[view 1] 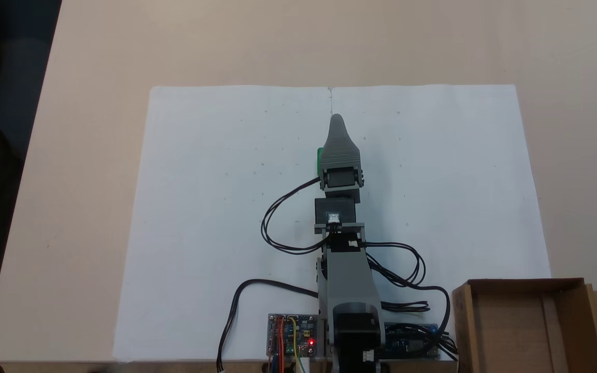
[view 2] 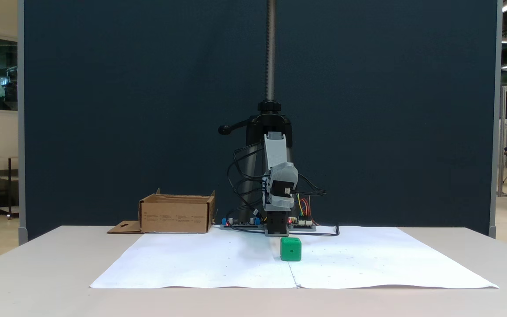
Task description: Grasp a green dice and put it in the bin.
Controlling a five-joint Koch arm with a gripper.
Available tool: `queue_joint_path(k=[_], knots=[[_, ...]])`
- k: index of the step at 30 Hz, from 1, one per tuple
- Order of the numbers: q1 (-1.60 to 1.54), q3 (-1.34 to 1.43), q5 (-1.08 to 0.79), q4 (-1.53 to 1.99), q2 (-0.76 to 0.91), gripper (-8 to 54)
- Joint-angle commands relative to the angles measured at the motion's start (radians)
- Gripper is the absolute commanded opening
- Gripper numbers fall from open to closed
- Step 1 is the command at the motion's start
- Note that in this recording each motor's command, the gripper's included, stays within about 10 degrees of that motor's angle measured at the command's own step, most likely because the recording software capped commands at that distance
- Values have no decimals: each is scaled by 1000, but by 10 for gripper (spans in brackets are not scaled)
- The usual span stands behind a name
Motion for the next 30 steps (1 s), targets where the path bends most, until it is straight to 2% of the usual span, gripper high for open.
queue_joint_path(k=[1, 15, 19, 21, 25, 30], knots=[[-14, -3, 31, -98, 115, 388], [-12, -293, 48, 569, 120, 388], [-11, -414, 101, 834, 123, 389], [-9, -534, 152, 1063, 123, 393], [-8, -770, 262, 1300, 121, 418], [-32, -885, 279, 1581, 117, 417]])
